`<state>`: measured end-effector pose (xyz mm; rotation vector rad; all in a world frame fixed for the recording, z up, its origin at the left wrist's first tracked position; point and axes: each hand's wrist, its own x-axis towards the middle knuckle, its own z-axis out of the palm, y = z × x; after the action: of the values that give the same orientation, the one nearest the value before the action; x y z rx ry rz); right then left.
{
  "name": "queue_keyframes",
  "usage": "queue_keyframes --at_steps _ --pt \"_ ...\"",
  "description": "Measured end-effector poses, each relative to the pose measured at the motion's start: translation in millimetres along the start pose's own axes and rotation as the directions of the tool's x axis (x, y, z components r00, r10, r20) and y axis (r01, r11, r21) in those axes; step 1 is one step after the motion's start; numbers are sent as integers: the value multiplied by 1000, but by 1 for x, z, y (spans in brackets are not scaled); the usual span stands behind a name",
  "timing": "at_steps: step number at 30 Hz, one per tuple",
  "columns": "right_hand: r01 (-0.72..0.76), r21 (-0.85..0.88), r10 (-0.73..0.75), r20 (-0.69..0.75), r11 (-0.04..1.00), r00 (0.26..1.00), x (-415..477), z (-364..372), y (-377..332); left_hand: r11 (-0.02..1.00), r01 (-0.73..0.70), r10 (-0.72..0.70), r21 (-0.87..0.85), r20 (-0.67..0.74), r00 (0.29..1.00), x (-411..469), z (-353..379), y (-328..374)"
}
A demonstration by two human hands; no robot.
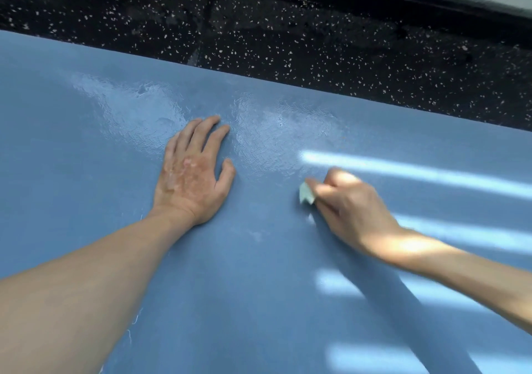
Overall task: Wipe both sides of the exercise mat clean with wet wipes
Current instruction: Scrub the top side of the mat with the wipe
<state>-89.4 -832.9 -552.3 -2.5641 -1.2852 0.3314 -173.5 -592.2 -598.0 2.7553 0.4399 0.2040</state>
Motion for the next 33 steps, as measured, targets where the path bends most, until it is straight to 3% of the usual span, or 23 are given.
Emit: queue_keyframes --at_steps 2,5,6,7,9,11,13,15,16,19,21,23,25,29,30,33 --pt "21 56 -26 102 998 994 -12 -3 -3 1000 -1 1 2 3 1000 1 1 -1" --pt "-82 -22 79 -119 996 990 10 -9 23 1000 3 -3 2 -2 1000 0 2 -2" --pt "-122 -35 116 -133 992 984 9 -9 23 1000 3 -3 -1 -4 1000 0 2 -2" --pt "-121 -37 117 -93 992 989 -1 -5 17 1000 0 0 -3 -6 1000 0 2 -1" --pt "17 17 -19 112 1000 993 -32 3 -10 1000 -6 6 -5 -13 1000 1 1 -2" --pt "73 93 -94 257 993 962 -47 2 -15 1000 -10 10 -4 -20 1000 1 1 -3" --pt "46 -23 -43 111 999 993 -27 1 7 1000 -18 18 -2 -21 1000 1 1 -2" --pt "-178 -108 176 -33 978 984 -19 4 18 1000 -28 28 -8 -21 999 1 1 -2" --pt "-211 -93 203 -81 973 976 -27 5 9 999 -30 29 -12 -22 999 1 0 -1" --pt "1 27 -3 94 1000 996 -73 16 -33 999 -33 33 -11 -26 999 0 -1 -1" --pt "27 26 -30 127 999 992 -72 9 -24 999 -30 29 -13 -22 999 0 -1 -1" --pt "-93 -13 91 -105 996 990 -54 4 -6 999 -33 32 -17 -21 999 0 -1 0" --pt "-157 -7 154 -163 988 975 -58 8 -10 999 -41 41 -21 -30 999 -1 -1 0" --pt "73 48 -78 122 996 990 -105 22 -52 999 -49 48 -14 -33 998 -1 -1 -1" --pt "31 30 -36 151 999 988 -101 18 -47 998 -57 56 -8 -31 998 -2 -1 -1" --pt "-208 -54 203 -85 977 976 -81 14 -16 996 -83 84 21 -21 996 -1 -1 0"
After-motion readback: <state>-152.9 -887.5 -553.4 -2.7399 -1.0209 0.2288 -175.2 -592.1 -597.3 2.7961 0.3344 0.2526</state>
